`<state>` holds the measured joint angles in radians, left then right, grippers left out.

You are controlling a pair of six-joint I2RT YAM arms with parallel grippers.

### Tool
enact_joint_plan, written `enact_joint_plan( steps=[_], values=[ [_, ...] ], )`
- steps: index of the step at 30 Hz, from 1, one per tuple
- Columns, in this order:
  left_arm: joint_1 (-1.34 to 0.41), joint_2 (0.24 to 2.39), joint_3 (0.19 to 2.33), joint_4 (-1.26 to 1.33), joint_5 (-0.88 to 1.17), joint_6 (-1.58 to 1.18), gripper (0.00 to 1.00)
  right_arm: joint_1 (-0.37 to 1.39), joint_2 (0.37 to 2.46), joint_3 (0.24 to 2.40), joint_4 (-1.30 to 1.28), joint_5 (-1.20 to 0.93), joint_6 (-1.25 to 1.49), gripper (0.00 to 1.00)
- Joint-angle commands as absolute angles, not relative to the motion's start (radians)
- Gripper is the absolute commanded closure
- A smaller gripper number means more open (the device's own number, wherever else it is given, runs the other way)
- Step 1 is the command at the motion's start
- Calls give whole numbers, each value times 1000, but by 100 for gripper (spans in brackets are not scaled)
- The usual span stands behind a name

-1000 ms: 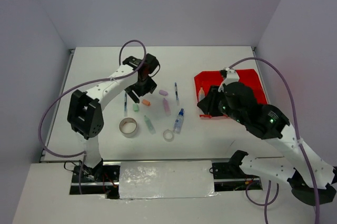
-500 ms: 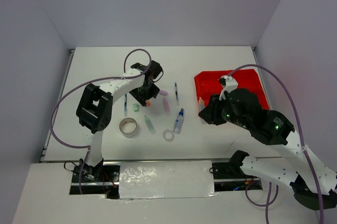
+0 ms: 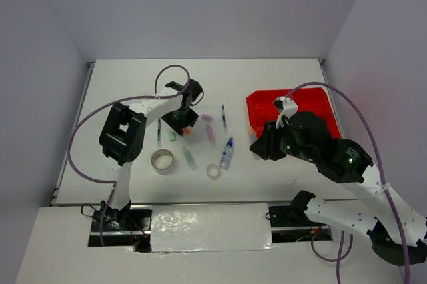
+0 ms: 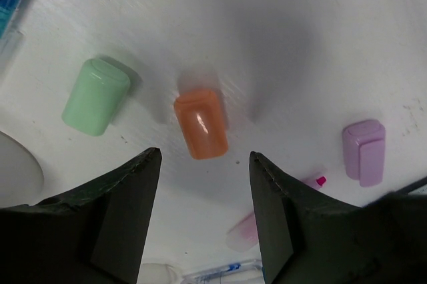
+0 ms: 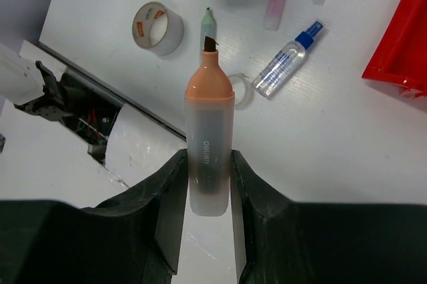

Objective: Sort the stationery into containers
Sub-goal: Close the pen cap on the pen.

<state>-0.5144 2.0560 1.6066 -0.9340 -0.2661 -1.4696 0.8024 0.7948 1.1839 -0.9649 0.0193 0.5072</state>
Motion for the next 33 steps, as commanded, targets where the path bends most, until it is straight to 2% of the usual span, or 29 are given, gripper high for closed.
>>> enact_joint_plan(
  steps=[1, 13, 20, 26, 28, 29, 33],
  values=[
    [-503, 2054, 1577, -934, -284, -1467, 32, 805, 804, 1220, -950, 5, 494, 95],
    [-471, 2071, 1534, -862, -267, -1425, 40, 807, 851, 1229, -946, -32, 495, 95],
    [-451, 2102, 1564, -836, -255, -1376, 40, 805, 882, 1235, -942, -51, 499, 95],
    [-449, 2086, 1536, -821, -255, -1370, 53, 805, 903, 1247, -931, -52, 502, 95],
    [-451, 2079, 1523, -805, -249, -1368, 65, 805, 910, 1249, -925, -57, 503, 95],
    [-451, 2079, 1525, -805, -244, -1358, 77, 807, 911, 1247, -923, -57, 503, 95],
    [-457, 2079, 1563, -793, -222, -1296, 100, 805, 916, 1233, -901, -67, 502, 95]
  ],
)
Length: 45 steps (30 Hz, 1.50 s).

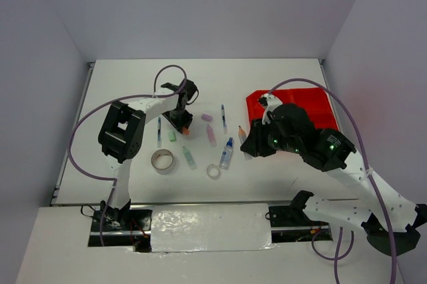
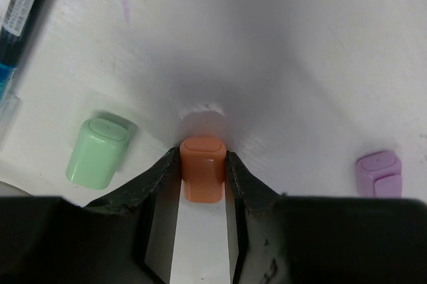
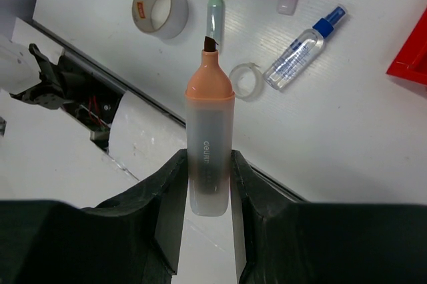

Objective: Sort the stationery into containers
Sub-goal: Close the pen cap on the pen.

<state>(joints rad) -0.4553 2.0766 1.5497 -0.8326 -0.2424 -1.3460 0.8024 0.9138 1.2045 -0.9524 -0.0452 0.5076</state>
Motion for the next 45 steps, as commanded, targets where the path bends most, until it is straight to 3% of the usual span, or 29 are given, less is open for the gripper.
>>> enact_joint_plan(
  steps=[1, 6, 10, 14, 18, 26, 36, 45],
  values=[
    [-469, 2051, 1575, -785, -221, -1286, 100, 805, 917, 1218, -893, -69, 500, 95],
    [-540, 1867, 1609, -715, -225, -1209, 100, 805, 942, 1167, -868, -2, 508, 96],
    [-595, 1648, 1632, -591, -200, -1092, 100, 807, 922, 1147, -693, -176, 450, 96],
    [-595, 1422, 1438, -220, 1, -1031, 100, 808, 874, 1100, -478, -426, 527, 96],
    [-595, 1229, 1249, 190, 207, -1112, 95, 818, 835, 1071, -260, -514, 664, 96],
    [-600, 1190, 1345, 519, 469, -1212, 95, 834, 789, 1052, 23, -492, 857, 95],
    [-610, 1178, 1367, 666, 630, -1276, 94, 851, 773, 1046, 130, -497, 870, 96],
    [-643, 1120, 1319, 480, 597, -1161, 92, 864, 782, 1086, 6, -459, 781, 98]
  ],
)
